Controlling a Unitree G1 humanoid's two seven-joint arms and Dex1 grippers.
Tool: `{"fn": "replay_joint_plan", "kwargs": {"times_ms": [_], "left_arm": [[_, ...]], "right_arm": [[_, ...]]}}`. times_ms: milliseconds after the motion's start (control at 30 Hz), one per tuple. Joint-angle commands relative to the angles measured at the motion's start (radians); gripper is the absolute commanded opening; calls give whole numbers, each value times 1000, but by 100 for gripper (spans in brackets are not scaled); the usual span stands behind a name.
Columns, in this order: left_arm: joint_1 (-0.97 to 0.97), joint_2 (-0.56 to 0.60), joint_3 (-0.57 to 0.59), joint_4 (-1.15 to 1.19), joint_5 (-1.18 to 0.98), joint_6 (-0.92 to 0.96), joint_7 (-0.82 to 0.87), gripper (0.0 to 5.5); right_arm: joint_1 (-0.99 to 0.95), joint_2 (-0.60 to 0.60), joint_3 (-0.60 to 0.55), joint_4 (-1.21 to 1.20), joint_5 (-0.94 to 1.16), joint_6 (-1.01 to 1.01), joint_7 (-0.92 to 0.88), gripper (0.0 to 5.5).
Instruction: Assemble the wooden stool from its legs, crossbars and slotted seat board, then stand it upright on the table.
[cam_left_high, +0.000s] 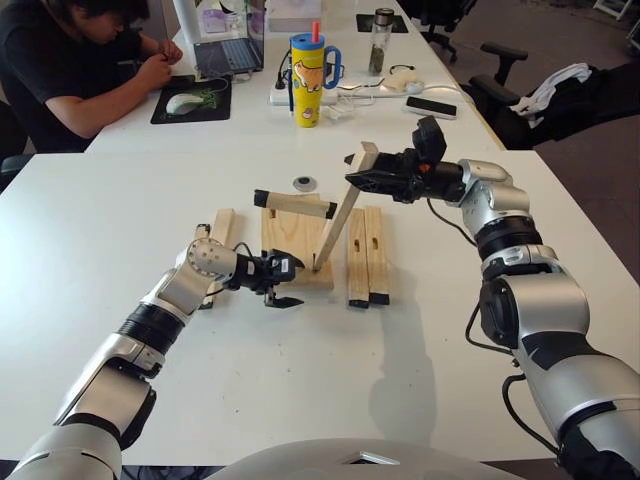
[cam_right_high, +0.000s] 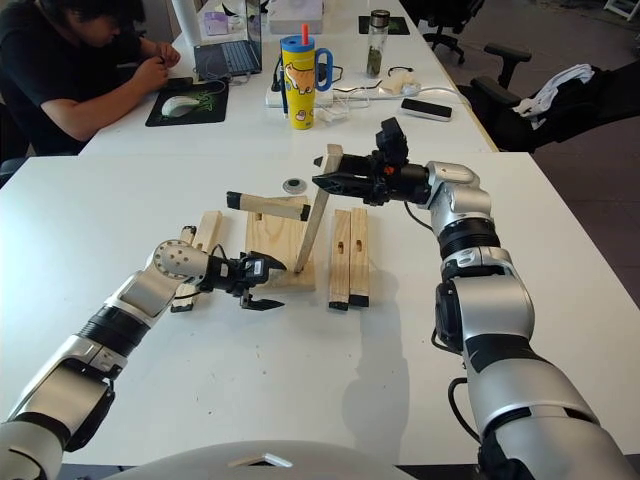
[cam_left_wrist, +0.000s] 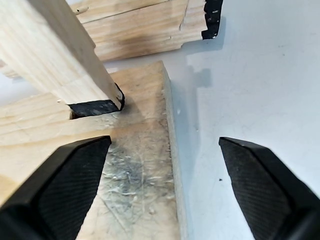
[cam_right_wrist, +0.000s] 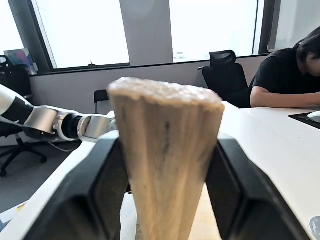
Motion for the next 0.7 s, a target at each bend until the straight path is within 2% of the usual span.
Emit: {"fn": "replay_joint_plan", "kwargs": {"times_ms": [33, 233, 400, 533, 700], "left_arm": [[81, 49, -99, 74, 95, 5, -94, 400], [141, 51, -133, 18, 97, 11, -87, 400], [200, 34, -118, -36, 75, 49, -27, 400], [260, -4, -79, -74, 36, 97, 60, 400], [325, -39, -42, -112, -18, 173, 127, 400]], "right_arm": [[1, -11, 127, -30, -36, -26, 1, 207], [6, -28, 197, -13, -36, -73, 1, 207], [116, -42, 240, -73, 0, -70, 1, 207], [202, -37, 197, -94, -25, -112, -20, 207], [342, -31, 179, -248, -19, -96, -90, 207]]}}
